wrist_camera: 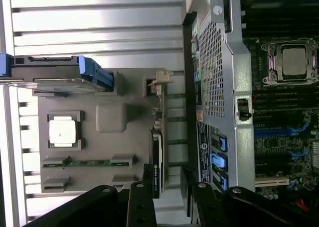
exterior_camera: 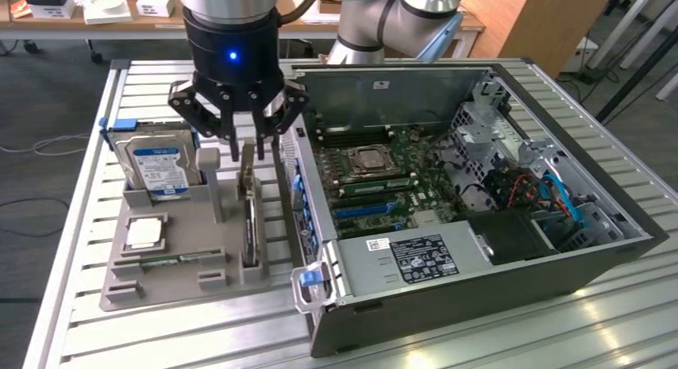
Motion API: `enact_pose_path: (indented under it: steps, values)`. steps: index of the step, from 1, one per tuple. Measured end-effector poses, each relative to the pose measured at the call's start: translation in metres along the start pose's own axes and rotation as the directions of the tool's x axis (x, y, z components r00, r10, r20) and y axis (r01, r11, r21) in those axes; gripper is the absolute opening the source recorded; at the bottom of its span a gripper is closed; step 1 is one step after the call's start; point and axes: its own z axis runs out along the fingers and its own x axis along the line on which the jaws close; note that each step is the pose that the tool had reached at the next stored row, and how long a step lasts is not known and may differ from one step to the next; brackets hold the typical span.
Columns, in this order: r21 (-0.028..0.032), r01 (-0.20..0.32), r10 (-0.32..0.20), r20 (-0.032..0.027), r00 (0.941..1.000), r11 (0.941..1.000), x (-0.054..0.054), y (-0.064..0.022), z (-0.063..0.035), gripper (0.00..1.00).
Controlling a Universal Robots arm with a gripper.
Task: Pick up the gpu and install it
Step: 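Pick up the gpu and move the gpu toward the slot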
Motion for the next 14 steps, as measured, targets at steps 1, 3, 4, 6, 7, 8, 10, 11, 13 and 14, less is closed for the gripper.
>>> enact_pose_path:
  steps: [1,3,4,6,7,8,10,11,13,14]
  values:
    - [0.0000,0.000,0.000,0.0000,1.0000,1.0000,0.000,-0.0001,0.0018,0.36]
    - [-0.0001,0.000,0.000,0.0001,1.0000,1.0000,0.000,-0.0003,0.0056,0.36]
    - [-0.0001,0.000,0.000,0.0001,1.0000,1.0000,0.000,-0.0003,0.0074,0.36]
    - [0.0000,0.000,0.000,0.0001,1.0000,1.0000,0.000,-0.0005,0.0110,0.36]
    - [0.0000,0.000,0.000,0.0000,1.0000,1.0000,0.001,-0.0006,0.0128,0.36]
    - [-0.0001,0.000,0.000,0.0000,1.0000,1.0000,0.001,-0.0007,0.0147,0.36]
    - [0.0000,0.000,0.000,0.0000,1.0000,1.0000,0.001,-0.0009,0.0182,0.36]
    - [0.0000,0.000,0.000,0.0000,1.0000,1.0000,0.001,-0.0009,0.0200,0.36]
    - [-0.0001,0.000,0.000,0.0001,1.0000,1.0000,0.001,-0.0011,0.0237,0.36]
    - [-0.0001,0.000,0.000,0.0001,1.0000,1.0000,0.001,-0.0012,0.0255,0.36]
